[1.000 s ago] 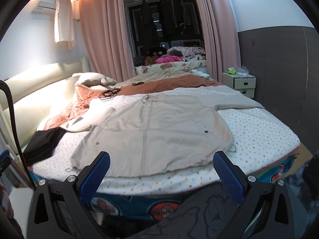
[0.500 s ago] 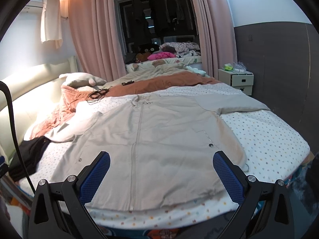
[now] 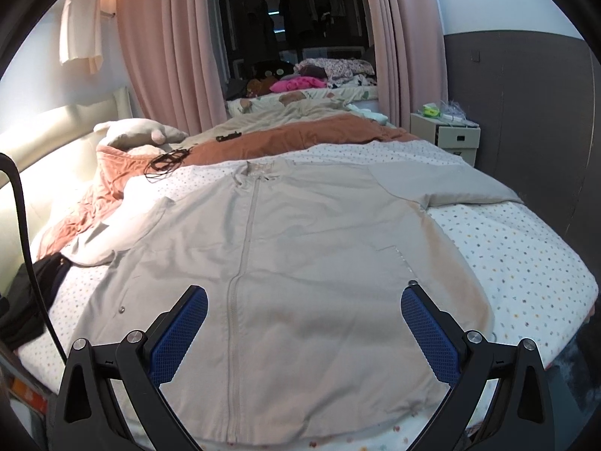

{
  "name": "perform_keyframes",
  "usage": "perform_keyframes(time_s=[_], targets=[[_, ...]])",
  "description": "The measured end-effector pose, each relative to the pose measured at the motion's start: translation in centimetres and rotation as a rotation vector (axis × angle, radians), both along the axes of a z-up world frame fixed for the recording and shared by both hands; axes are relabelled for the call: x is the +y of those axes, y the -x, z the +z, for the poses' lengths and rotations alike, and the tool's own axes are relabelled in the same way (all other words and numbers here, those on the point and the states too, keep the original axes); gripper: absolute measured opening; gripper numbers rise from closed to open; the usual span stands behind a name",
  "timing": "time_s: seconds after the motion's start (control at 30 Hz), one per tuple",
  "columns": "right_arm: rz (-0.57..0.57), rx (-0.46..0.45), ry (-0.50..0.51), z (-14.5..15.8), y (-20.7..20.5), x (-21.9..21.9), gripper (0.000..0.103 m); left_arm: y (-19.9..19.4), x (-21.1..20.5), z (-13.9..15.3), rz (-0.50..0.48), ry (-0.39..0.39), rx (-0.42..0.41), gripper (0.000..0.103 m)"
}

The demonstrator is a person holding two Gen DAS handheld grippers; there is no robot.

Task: Fold large clothes
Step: 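Move both tools toward the beige jacket's sleeve and hem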

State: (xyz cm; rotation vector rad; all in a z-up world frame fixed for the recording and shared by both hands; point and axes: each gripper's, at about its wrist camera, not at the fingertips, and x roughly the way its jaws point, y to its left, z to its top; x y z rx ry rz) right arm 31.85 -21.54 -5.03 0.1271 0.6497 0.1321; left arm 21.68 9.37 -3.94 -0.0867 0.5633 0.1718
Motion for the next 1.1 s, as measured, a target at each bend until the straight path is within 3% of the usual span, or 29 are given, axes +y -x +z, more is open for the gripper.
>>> perform_keyframes(time_s=[0.3, 0.5, 0.7, 0.93, 1.1], targets=[[0.042, 0.073, -0.018, -0.8, -6.0, 2.7, 0.103, -4.2, 3.3, -0.9, 0.086, 0.036, 0.057, 0.103], [0.120, 0.136, 0.063, -1.1, -11.4, 6.9, 0.103, -6.5, 7.1, -1.5, 0.192, 0.113, 0.059, 0.103], [0.210, 0.096, 0.097, -0.3, -15.8, 12.3, 0.103, -8.9, 10.6, -1.3, 0.268, 0.141, 0.096, 0.103], [0.277, 0.114, 0.091, -0.5, -19.0, 16.9, 0.103, -12.7, 13.5, -1.3, 0.286, 0.164, 0.114, 0.103], [0.318, 0.143, 0.064, -1.7, -20.4, 19.4, 0.103, -15.9, 14.4, -3.2, 0.279, 0.171, 0.169, 0.103]])
